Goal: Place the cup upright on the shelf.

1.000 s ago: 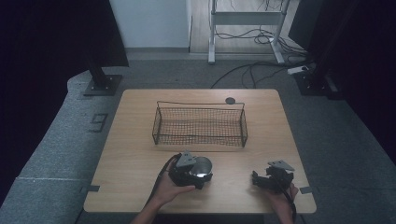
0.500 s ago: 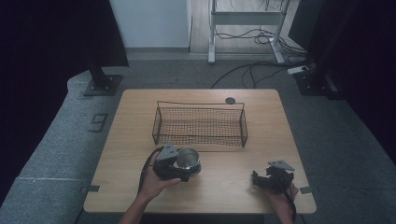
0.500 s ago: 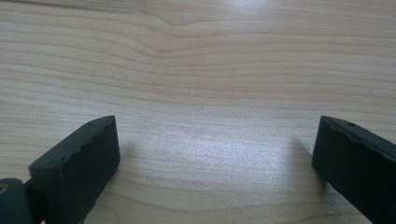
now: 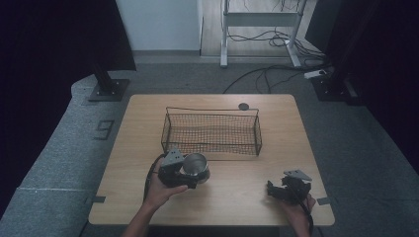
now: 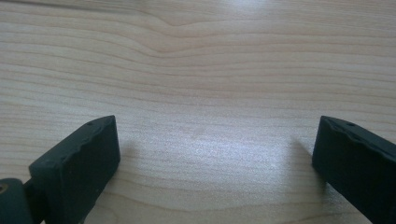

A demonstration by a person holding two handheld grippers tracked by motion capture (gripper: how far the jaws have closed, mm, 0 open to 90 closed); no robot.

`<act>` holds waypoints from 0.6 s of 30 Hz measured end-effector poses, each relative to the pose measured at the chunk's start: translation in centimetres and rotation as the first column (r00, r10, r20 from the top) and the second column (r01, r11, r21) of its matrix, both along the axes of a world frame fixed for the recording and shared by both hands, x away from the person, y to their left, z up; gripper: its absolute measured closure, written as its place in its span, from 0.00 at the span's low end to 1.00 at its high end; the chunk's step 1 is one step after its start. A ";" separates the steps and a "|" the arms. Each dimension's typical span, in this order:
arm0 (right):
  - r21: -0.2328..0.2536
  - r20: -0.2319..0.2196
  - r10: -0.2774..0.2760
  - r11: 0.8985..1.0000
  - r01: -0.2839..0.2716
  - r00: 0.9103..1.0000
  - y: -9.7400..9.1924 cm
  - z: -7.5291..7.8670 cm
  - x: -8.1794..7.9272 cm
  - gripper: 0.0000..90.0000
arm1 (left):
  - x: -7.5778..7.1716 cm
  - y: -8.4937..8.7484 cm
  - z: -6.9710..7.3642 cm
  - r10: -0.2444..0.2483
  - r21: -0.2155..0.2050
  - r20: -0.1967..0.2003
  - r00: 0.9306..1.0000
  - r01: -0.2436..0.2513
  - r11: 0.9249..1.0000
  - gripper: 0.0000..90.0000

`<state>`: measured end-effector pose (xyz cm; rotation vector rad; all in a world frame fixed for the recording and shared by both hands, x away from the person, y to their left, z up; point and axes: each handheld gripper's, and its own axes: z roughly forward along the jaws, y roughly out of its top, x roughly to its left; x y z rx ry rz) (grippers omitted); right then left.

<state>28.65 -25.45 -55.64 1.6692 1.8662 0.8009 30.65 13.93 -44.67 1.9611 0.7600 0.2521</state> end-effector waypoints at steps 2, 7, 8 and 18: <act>-0.001 0.001 0.001 1.000 -0.001 1.000 0.0 0.0 0.0 0.01 | 0.1 0.0 0.2 0.002 -0.001 0.004 1.000 -0.002 1.000 0.16; 0.000 0.000 0.000 1.000 0.000 1.000 0.0 0.0 0.0 0.01 | 0.6 0.2 0.9 0.010 -0.003 0.007 1.000 -0.010 1.000 0.16; 0.000 0.000 0.000 1.000 0.000 1.000 0.0 0.0 0.0 0.01 | 0.7 0.2 1.0 0.014 -0.001 0.011 1.000 -0.014 1.000 0.16; 0.000 0.000 0.000 1.000 0.000 1.000 0.0 0.0 0.0 0.01 | 1.6 -0.1 2.0 0.024 0.013 0.032 0.999 -0.024 1.000 0.16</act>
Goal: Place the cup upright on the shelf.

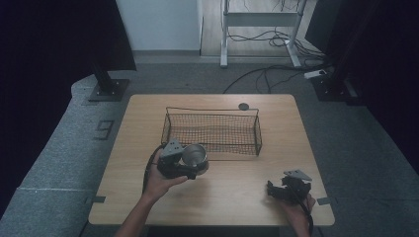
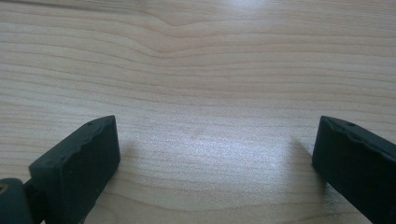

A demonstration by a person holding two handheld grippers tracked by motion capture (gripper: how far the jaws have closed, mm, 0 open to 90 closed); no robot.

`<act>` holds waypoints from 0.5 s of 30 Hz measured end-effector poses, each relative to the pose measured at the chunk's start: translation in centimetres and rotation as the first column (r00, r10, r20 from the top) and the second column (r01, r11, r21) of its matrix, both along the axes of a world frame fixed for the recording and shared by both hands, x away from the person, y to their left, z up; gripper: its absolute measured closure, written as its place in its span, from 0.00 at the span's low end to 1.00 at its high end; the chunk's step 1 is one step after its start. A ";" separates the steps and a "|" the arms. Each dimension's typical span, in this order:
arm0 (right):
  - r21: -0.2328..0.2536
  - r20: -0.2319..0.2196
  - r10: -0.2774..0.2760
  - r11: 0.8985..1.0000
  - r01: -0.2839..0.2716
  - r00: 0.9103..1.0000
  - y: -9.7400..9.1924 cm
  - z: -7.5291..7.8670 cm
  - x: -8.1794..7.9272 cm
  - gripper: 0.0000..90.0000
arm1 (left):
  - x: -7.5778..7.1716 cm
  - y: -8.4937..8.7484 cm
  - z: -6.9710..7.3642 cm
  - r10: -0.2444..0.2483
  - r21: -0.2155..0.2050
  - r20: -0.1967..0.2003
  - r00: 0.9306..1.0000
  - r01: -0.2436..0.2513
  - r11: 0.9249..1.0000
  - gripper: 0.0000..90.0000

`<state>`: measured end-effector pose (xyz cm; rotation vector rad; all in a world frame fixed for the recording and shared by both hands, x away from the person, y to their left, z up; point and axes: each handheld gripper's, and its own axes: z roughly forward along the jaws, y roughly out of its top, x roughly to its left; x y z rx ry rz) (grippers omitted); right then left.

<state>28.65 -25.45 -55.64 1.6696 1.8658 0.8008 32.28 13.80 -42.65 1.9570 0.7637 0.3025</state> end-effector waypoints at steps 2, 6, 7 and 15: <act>0.000 0.000 0.000 1.000 0.000 1.000 0.0 0.0 0.0 0.01 | 0.3 -0.1 0.2 0.003 0.004 0.002 1.000 -0.003 1.000 0.16; 0.001 0.001 -0.001 1.000 0.001 1.000 0.0 0.0 0.0 0.01 | 0.8 -0.1 0.4 0.012 0.004 -0.001 1.000 -0.012 1.000 0.16; 0.001 0.000 -0.001 1.000 0.001 1.000 0.0 0.0 0.0 0.01 | 1.0 -0.1 0.4 0.016 0.003 0.000 1.000 -0.016 1.000 0.16; 0.000 0.001 0.001 1.000 -0.001 1.000 0.0 0.0 0.0 0.01 | 1.9 -0.7 0.8 0.019 0.020 0.009 1.000 -0.020 1.000 0.16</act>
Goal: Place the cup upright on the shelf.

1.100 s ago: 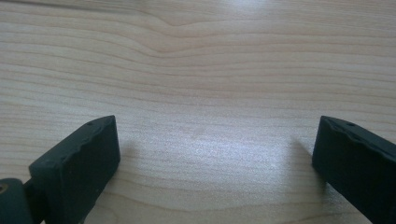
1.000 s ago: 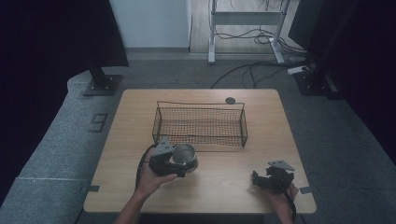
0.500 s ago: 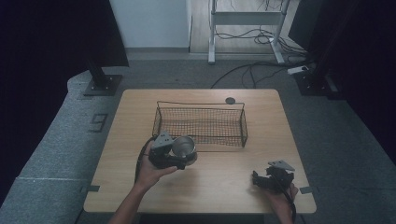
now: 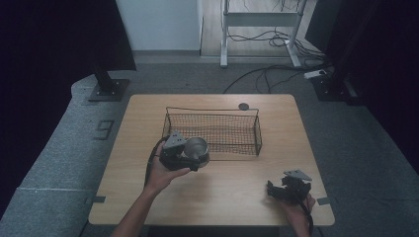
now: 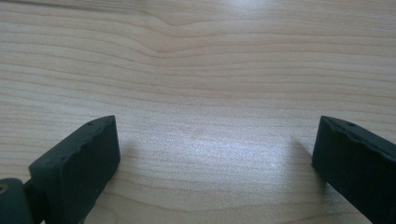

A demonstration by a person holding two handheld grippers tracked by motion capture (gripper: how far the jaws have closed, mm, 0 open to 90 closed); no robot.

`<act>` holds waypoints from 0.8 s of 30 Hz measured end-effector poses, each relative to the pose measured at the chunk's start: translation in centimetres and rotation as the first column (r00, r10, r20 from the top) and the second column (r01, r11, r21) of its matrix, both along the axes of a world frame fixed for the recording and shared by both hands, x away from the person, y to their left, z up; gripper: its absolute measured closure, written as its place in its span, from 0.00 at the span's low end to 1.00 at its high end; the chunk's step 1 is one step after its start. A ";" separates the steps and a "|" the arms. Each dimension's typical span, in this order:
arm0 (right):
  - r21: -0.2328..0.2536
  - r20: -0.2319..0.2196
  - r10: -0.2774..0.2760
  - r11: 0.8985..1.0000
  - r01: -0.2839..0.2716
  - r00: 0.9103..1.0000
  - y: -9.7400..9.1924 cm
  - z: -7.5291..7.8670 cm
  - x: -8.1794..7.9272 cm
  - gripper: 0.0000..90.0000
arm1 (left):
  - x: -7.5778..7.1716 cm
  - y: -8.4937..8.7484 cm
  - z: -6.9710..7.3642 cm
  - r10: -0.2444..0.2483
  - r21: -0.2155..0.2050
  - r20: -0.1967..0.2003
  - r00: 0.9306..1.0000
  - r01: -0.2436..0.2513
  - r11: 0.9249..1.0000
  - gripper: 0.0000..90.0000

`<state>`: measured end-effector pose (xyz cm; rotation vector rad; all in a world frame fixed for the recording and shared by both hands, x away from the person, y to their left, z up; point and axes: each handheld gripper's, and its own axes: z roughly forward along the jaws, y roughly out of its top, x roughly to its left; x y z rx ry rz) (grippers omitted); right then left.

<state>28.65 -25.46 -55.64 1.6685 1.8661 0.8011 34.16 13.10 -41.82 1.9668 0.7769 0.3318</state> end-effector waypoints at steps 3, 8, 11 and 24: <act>0.000 0.000 0.000 1.000 0.000 1.000 0.0 0.0 0.0 0.01 | 0.4 0.1 0.0 0.003 -0.007 -0.010 1.000 -0.003 1.000 0.16; 0.000 -0.001 -0.001 1.000 0.001 1.000 0.0 0.0 0.0 0.01 | 1.0 0.4 0.1 0.011 -0.022 -0.024 1.000 -0.011 1.000 0.16; 0.000 -0.001 -0.002 1.000 0.002 1.000 0.0 0.0 0.0 0.01 | 1.3 0.5 0.1 0.013 -0.020 -0.028 1.000 -0.013 1.000 0.16; -0.001 0.003 -0.004 1.000 0.004 1.000 0.0 0.0 0.0 0.01 | 2.3 0.8 0.7 0.009 -0.035 -0.029 1.000 -0.010 0.999 0.16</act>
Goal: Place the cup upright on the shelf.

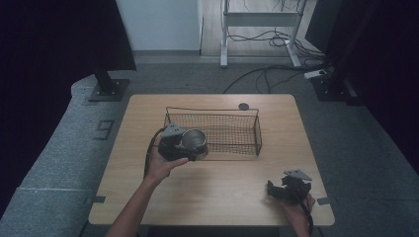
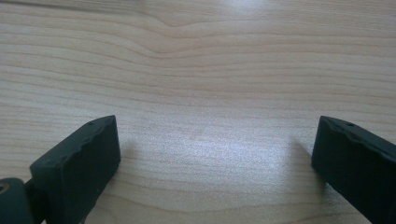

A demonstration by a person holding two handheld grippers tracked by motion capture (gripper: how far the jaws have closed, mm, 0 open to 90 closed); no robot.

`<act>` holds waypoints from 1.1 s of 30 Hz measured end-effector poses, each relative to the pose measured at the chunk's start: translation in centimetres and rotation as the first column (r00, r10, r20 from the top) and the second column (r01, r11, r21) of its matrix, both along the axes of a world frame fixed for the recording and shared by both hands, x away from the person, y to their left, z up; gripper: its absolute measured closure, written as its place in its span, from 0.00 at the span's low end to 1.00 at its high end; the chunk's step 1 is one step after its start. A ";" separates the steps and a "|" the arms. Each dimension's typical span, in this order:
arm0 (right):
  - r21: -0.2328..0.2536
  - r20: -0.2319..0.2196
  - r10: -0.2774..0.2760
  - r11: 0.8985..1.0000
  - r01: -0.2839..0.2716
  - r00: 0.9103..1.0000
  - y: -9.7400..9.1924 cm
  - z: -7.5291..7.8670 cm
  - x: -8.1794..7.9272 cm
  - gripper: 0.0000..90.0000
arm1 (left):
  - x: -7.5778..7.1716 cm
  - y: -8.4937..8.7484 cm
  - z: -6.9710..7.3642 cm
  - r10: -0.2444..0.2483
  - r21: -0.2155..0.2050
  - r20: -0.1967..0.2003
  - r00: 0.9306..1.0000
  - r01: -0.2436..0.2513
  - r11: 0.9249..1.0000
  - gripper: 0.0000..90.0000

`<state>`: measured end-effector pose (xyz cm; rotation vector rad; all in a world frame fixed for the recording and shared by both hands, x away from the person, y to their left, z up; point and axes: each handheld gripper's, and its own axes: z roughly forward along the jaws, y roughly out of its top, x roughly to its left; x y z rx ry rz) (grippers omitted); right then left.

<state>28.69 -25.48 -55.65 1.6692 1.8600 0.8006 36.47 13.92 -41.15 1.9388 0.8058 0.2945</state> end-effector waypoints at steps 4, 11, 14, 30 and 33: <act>0.000 0.000 -0.001 1.000 0.001 1.000 0.0 0.0 0.0 0.01 | 0.1 0.0 0.4 -0.009 0.003 0.013 1.000 0.009 1.000 0.16; 0.001 -0.001 -0.003 1.000 0.003 1.000 0.0 0.0 0.0 0.01 | 0.6 -0.1 0.8 -0.007 0.008 0.020 1.000 0.007 1.000 0.16; 0.001 -0.003 -0.004 1.000 0.004 1.000 0.0 0.0 0.0 0.01 | 0.8 -0.3 0.9 -0.007 0.006 0.022 1.000 0.007 1.000 0.16; 0.000 -0.001 -0.002 1.000 0.002 1.000 -0.1 0.0 0.1 0.01 | 3.1 -0.2 0.8 0.036 0.028 0.010 0.999 -0.037 0.999 0.16; -0.001 0.000 -0.002 1.000 0.002 1.000 -0.1 0.0 0.1 0.02 | 3.4 -0.1 0.9 0.043 0.029 0.011 0.999 -0.043 0.999 0.16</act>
